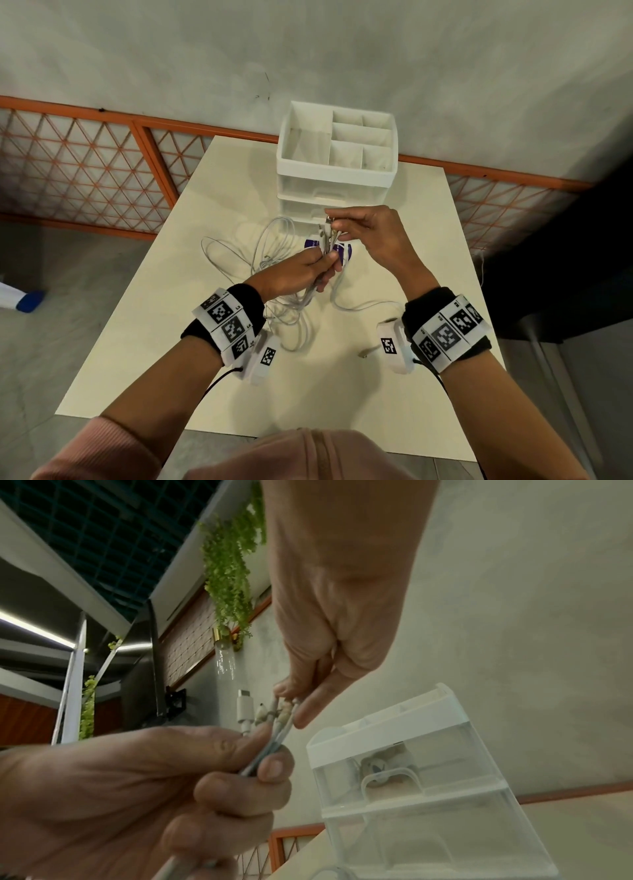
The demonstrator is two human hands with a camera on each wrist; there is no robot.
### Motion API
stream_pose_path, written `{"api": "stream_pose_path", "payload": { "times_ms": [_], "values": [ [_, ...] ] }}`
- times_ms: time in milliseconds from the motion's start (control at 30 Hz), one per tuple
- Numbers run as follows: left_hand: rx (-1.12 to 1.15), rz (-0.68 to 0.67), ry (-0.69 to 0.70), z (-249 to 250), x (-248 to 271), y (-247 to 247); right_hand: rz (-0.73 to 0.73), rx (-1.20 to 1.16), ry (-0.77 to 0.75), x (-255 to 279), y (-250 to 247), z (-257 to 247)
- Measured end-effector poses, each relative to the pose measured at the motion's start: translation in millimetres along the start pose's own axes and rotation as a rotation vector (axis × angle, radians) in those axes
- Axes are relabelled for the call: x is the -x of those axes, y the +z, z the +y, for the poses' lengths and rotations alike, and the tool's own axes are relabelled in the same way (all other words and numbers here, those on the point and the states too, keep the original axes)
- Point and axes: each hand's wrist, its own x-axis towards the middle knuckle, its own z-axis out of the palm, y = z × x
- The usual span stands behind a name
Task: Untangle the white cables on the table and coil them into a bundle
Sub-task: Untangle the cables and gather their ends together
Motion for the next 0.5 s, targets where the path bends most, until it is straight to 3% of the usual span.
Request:
{"api": "stream_pose_path", "payload": {
  "times_ms": [100,367,500],
  "values": [
    [0.04,0.04,-0.023,-3,-3,2,0.001,0.05,0.007,-2,0,-2],
    [0.133,0.227,0.072,-1,-6,6,0.008,0.063,0.002,-10,-8,-6],
    [0.102,0.204,0.089,0,-9,5,-0.021,0.014,0.039,-12,0,-9]
  ]
}}
